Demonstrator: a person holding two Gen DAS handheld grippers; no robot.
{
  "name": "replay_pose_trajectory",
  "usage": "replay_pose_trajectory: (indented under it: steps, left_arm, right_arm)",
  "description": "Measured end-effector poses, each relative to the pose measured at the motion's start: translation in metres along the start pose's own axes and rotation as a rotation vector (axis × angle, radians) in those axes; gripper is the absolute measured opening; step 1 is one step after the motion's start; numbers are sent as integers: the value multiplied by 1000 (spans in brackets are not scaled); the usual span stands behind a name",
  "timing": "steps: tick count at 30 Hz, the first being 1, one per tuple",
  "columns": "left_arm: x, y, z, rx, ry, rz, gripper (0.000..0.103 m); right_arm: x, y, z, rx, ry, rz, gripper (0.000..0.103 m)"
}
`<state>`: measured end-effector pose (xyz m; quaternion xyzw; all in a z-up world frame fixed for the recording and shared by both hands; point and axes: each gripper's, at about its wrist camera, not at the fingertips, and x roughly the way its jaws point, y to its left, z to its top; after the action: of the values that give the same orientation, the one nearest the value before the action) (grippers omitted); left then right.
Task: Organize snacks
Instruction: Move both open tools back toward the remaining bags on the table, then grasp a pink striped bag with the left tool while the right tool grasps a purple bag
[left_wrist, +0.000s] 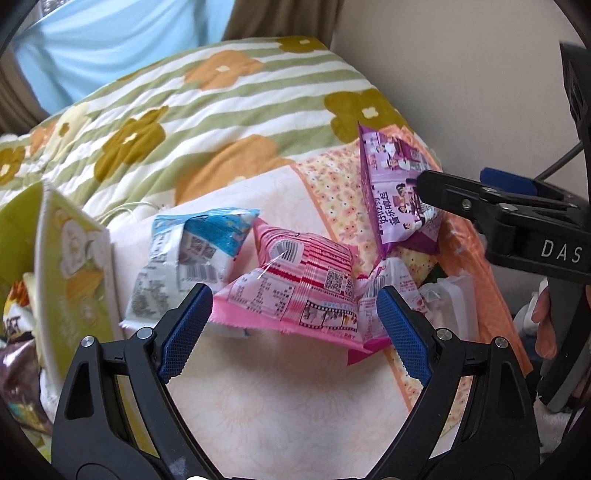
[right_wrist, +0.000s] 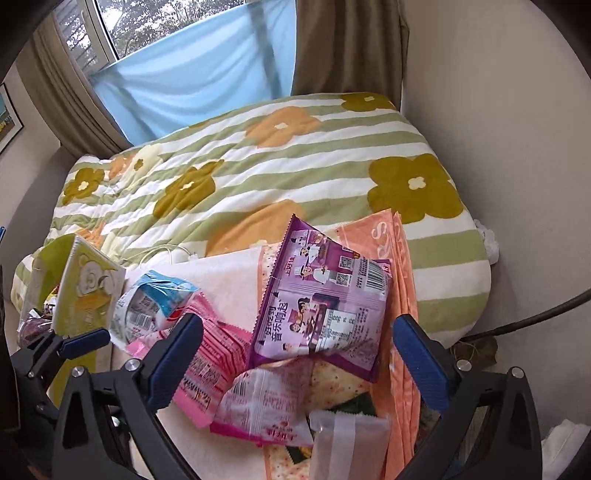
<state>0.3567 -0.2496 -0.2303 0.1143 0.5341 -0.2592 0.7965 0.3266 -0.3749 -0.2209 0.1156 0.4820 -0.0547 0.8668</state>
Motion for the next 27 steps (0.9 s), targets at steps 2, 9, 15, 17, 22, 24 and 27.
replay_pose_trajectory:
  steps: [2,9,15,17,22,24,27]
  left_arm:
    - [14,-4,6,30,22,-6,89]
    - [41,-7,10,70,57,-35,89]
    - [63,-4,16,100,87,-49,89]
    - [70,-4,16,112,98,-51,89]
    - [89,-4,11,149,139,-50,84]
    - [91,-2,11,144,145,-68,81]
    - [93,-2,13,152,148,-70,72]
  right_arm:
    - [12,3,3,-11,20,-24,102]
    - [47,12,14,-9,47,-112,102]
    - [78,22,16,-52,71,-235,102]
    - [86,22,15,-74,82,-287,102]
    - [96,11,13,-76,105,-338,102]
    - [97,5,12,-64,111,-343,102]
    - [97,0,11,-53,115,-343,102]
